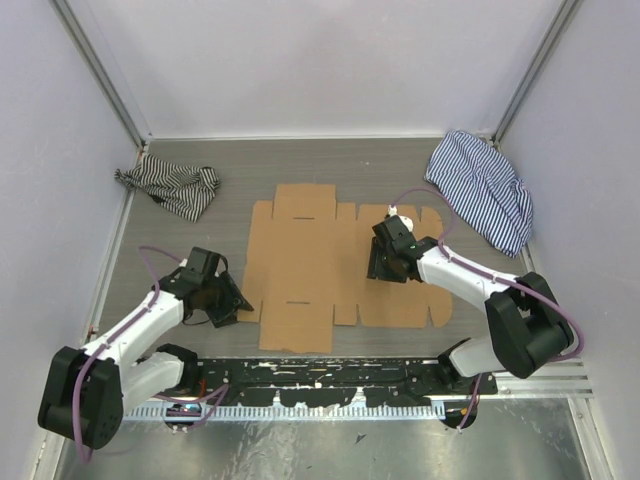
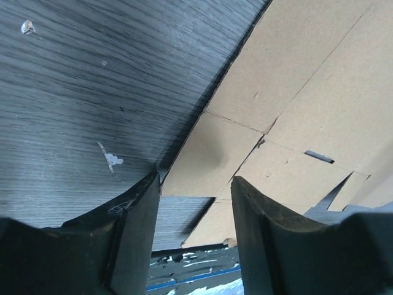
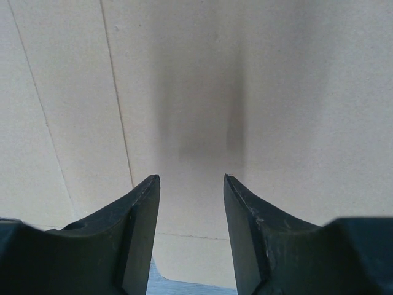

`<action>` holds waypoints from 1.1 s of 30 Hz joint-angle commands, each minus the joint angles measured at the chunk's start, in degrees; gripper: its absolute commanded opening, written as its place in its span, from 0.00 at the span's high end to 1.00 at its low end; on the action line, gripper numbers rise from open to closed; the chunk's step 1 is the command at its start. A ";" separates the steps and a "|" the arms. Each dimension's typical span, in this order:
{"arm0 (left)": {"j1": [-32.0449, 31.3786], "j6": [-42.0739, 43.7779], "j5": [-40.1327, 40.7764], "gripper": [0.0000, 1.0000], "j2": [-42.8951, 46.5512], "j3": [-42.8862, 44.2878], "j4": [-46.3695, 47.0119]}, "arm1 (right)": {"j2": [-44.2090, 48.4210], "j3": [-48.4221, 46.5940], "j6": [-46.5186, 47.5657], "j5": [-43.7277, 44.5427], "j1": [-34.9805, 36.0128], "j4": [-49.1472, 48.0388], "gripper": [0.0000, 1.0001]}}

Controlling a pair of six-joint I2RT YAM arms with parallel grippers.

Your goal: Fold the paper box

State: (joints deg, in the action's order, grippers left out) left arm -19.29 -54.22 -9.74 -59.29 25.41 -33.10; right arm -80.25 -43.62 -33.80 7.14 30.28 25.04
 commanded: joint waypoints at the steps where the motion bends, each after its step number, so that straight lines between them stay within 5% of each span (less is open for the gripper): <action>1: -0.14 -0.81 0.01 0.46 2.54 -0.21 0.43 | 0.70 -0.90 -1.00 0.34 0.39 -2.71 0.49; 8: -0.14 -2.96 2.08 0.47 7.06 1.08 -0.10 | -0.41 -1.33 -0.92 0.14 0.63 -2.86 0.49; 33: -0.18 -1.65 4.27 0.45 -6.70 8.78 5.00 | -4.64 -2.93 -1.05 -0.76 4.43 -4.12 0.50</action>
State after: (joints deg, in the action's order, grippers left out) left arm -19.29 -56.88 -5.65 -62.63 32.71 -31.35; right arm -84.86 -43.92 -34.39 6.39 33.63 22.96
